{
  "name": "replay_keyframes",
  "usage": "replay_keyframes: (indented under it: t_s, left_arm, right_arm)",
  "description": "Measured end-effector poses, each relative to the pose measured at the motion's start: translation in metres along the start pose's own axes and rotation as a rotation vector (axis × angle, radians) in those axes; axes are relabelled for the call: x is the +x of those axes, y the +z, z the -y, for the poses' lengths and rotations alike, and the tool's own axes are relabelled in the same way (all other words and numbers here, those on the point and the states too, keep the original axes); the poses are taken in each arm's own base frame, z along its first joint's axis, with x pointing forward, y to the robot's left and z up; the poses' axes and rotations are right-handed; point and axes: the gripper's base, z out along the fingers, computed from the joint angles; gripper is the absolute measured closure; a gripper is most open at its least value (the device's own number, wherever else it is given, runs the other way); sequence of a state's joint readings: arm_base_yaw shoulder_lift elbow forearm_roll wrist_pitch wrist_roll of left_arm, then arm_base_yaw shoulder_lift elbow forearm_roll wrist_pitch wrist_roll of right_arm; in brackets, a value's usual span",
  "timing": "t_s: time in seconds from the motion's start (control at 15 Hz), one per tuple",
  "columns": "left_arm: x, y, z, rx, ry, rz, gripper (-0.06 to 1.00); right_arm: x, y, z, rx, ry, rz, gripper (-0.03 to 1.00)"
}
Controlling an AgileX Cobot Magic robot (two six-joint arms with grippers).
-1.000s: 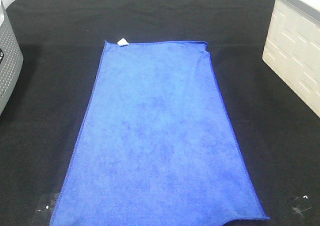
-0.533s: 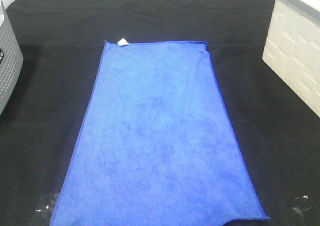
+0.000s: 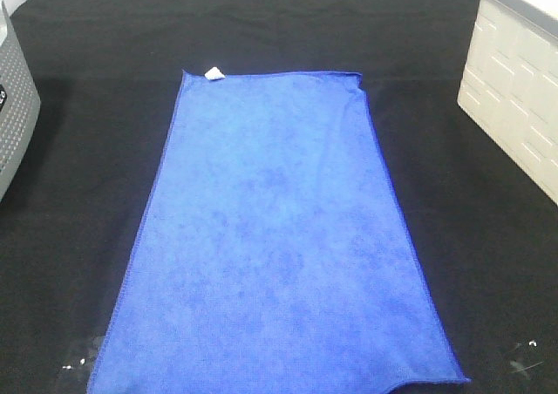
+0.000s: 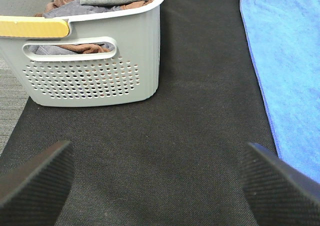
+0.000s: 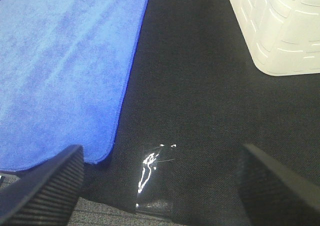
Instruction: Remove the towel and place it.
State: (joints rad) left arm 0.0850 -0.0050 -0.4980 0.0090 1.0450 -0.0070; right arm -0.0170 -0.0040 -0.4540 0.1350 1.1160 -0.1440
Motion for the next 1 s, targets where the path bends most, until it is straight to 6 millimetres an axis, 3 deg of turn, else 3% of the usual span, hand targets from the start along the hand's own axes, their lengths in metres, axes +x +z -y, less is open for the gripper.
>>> replay_keyframes:
  t_s: [1.0]
  left_arm:
    - [0.0, 0.0, 0.0, 0.0, 0.0, 0.0, 0.11]
  right_arm:
    - [0.0, 0.0, 0.0, 0.0, -0.001, 0.0, 0.18]
